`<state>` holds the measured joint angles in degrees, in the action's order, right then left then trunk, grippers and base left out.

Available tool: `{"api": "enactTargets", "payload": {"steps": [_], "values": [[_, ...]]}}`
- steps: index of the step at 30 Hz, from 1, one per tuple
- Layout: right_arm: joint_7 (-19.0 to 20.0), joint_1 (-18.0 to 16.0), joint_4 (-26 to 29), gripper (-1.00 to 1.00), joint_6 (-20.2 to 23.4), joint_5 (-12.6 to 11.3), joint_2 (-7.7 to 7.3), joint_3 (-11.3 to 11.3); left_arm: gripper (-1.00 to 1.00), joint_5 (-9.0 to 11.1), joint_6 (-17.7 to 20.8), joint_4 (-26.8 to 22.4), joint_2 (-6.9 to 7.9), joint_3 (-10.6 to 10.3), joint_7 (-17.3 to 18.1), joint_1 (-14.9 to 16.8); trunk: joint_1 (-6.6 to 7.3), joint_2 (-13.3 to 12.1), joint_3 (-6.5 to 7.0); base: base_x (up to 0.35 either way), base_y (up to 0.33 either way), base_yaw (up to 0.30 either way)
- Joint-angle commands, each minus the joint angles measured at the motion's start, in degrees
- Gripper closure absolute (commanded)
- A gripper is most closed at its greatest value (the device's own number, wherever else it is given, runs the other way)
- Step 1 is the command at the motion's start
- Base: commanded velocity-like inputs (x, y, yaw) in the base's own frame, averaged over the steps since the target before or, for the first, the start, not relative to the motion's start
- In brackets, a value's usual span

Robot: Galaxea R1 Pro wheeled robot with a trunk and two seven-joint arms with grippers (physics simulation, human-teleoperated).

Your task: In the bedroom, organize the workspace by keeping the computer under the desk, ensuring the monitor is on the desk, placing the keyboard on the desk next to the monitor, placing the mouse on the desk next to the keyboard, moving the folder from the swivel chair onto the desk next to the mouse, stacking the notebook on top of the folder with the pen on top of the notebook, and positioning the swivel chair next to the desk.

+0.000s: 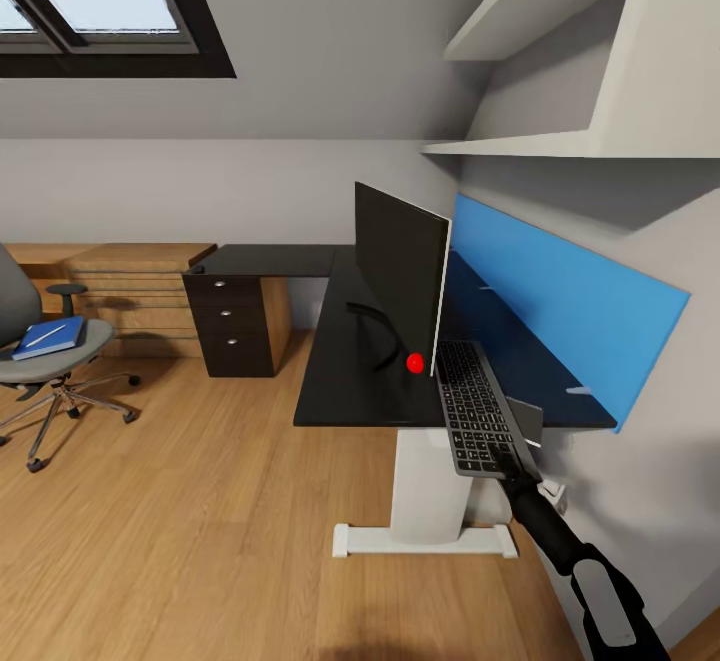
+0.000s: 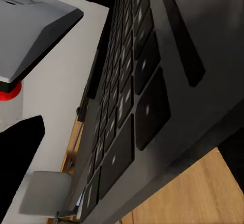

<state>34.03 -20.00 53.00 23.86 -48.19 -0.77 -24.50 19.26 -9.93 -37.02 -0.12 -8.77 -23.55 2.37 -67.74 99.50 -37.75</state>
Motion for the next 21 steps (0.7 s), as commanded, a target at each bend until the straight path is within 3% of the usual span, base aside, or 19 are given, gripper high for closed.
{"api": "enactTargets", "payload": {"steps": [1,21], "values": [[0.06,-0.04,-0.01,1.0,0.49,-0.42,0.03,-0.11,-1.0,0.6,-0.35,0.02,0.05,-0.37,-0.36,0.04,0.01,0.03,-0.05,0.0,0.0,0.0],[-0.01,-0.04,0.14,1.0,0.49,-0.48,-0.02,-0.11,-1.0,0.6,-0.35,0.02,0.03,-0.37,-0.36,0.05,0.01,0.03,-0.05,0.0,0.0,0.0]]}}
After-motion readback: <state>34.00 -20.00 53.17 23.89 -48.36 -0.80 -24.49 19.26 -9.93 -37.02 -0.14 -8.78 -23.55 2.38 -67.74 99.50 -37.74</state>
